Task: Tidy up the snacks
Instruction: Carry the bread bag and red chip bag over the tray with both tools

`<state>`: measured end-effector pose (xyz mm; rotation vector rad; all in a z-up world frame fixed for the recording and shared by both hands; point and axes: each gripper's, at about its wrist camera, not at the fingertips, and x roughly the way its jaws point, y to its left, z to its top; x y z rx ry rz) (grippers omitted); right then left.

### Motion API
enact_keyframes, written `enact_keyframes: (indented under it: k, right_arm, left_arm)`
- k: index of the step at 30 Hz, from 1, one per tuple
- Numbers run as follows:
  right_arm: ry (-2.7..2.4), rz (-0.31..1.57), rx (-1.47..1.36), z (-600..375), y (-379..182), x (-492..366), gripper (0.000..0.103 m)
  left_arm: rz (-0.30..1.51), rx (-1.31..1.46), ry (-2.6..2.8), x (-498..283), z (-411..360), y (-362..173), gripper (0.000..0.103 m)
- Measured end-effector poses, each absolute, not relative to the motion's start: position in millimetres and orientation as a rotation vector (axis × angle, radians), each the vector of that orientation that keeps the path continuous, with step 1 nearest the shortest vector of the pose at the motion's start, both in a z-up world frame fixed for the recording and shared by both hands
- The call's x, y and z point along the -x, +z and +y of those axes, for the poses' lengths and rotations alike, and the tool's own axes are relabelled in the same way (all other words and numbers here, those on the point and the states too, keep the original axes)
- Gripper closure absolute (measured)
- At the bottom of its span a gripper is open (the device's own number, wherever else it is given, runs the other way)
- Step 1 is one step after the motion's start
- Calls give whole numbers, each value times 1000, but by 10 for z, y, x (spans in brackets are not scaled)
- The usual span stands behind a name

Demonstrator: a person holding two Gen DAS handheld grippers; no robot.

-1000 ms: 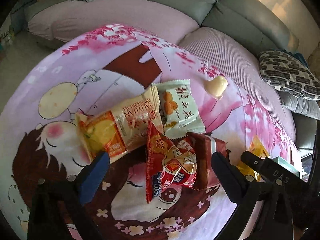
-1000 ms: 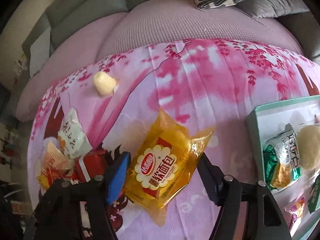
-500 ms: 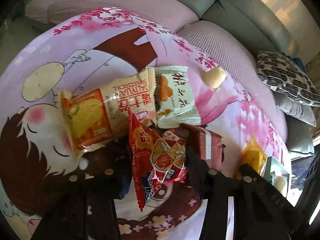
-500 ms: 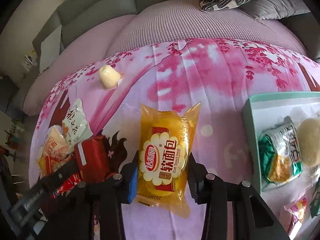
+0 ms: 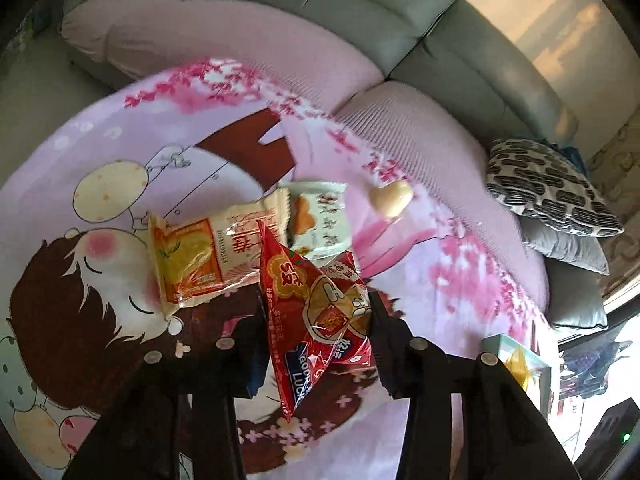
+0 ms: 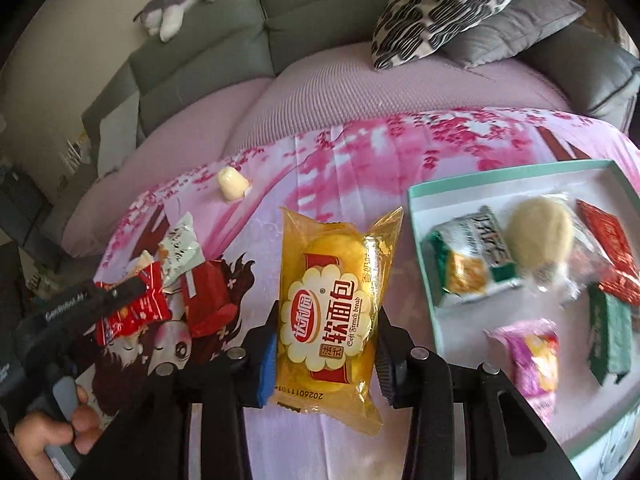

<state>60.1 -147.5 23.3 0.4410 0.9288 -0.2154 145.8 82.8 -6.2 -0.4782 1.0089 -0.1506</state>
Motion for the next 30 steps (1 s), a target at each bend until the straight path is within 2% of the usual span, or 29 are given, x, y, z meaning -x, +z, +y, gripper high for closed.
enact_keyframes:
  k: [16, 30]
  right_arm:
    - [-269, 817, -455, -1818, 436, -195, 61]
    - [-383, 754, -570, -2474, 511, 140, 61]
  left_arm:
    - [905, 408, -259, -1264, 264, 422, 58]
    - [914, 314, -407, -1034, -367, 468, 57]
